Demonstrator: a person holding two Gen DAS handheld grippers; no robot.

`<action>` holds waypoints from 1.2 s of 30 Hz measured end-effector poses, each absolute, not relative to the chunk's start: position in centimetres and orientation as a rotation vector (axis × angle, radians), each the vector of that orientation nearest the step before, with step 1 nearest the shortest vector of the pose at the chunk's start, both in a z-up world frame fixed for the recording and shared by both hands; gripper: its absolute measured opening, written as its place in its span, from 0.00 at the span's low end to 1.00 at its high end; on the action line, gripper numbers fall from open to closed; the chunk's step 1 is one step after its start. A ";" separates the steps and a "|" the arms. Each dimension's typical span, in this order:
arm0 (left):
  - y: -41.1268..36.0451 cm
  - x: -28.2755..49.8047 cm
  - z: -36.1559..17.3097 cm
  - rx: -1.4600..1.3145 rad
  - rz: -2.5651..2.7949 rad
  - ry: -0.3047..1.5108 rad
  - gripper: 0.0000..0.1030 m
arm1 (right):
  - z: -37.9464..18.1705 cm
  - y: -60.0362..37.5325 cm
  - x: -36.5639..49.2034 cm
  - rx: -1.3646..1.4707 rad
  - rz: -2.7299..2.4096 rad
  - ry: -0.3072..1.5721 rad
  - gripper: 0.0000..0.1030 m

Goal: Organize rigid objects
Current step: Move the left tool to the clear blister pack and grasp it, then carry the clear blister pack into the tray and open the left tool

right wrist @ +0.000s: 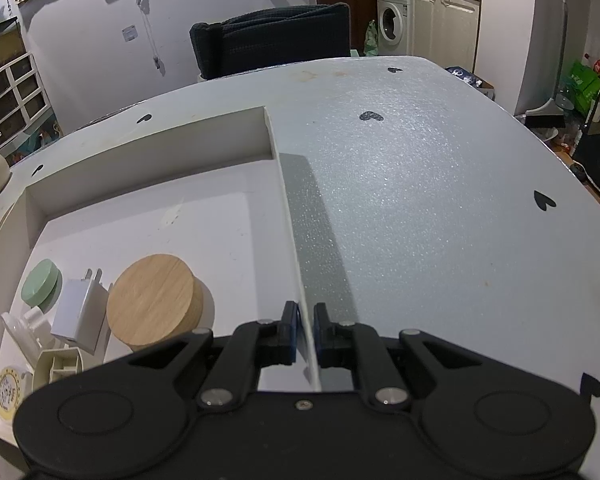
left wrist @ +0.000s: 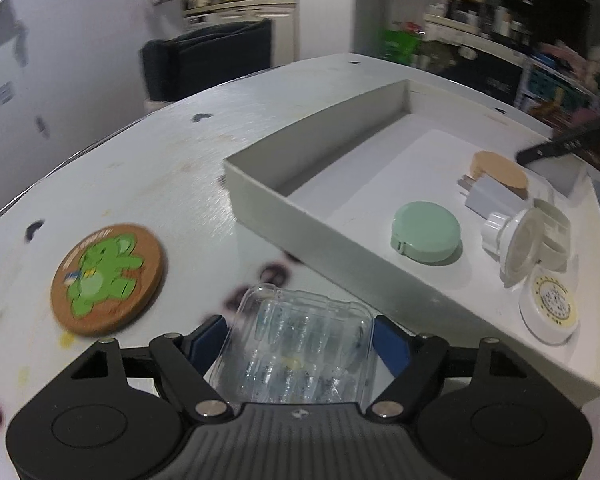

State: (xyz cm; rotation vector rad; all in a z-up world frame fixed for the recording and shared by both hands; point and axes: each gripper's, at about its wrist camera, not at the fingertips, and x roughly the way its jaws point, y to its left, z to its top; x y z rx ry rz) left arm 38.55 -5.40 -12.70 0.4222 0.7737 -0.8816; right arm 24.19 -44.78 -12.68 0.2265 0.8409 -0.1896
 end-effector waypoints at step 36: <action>-3.9 29.5 -6.0 0.097 -0.461 0.776 0.77 | -12.7 -44.6 23.5 0.220 -0.199 0.819 0.10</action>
